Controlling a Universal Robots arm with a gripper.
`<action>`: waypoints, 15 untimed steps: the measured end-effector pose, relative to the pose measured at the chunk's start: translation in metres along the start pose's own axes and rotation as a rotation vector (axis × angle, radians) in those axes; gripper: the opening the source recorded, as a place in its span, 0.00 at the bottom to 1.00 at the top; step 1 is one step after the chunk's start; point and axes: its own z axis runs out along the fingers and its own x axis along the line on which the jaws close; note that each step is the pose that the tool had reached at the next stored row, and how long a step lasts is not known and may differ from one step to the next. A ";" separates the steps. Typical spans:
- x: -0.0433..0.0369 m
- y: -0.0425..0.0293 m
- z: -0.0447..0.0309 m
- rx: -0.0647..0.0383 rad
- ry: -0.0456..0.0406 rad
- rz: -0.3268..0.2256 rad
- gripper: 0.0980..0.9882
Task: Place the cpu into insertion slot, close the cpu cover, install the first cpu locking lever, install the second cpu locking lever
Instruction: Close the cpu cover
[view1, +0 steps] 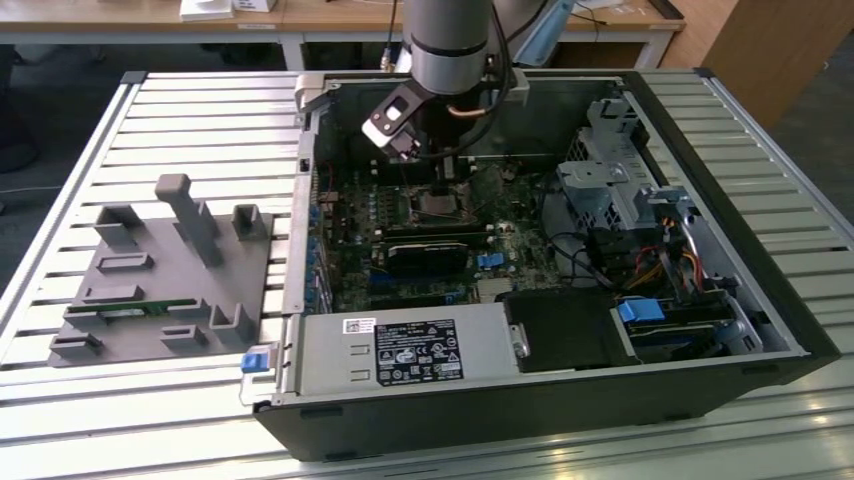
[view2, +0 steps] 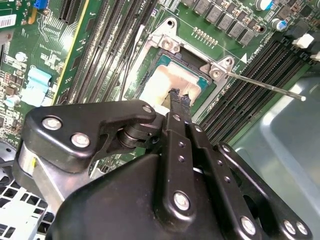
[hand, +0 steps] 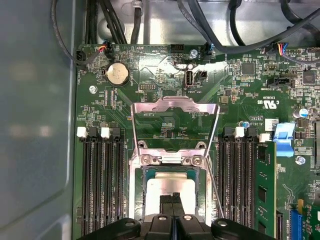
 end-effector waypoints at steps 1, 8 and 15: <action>0.0000 0.0000 -0.0007 0.000 0.0001 0.000 0.01; 0.0001 0.0003 -0.0078 0.000 0.0001 0.000 0.01; 0.0003 0.0007 -0.0201 0.000 0.0000 0.000 0.01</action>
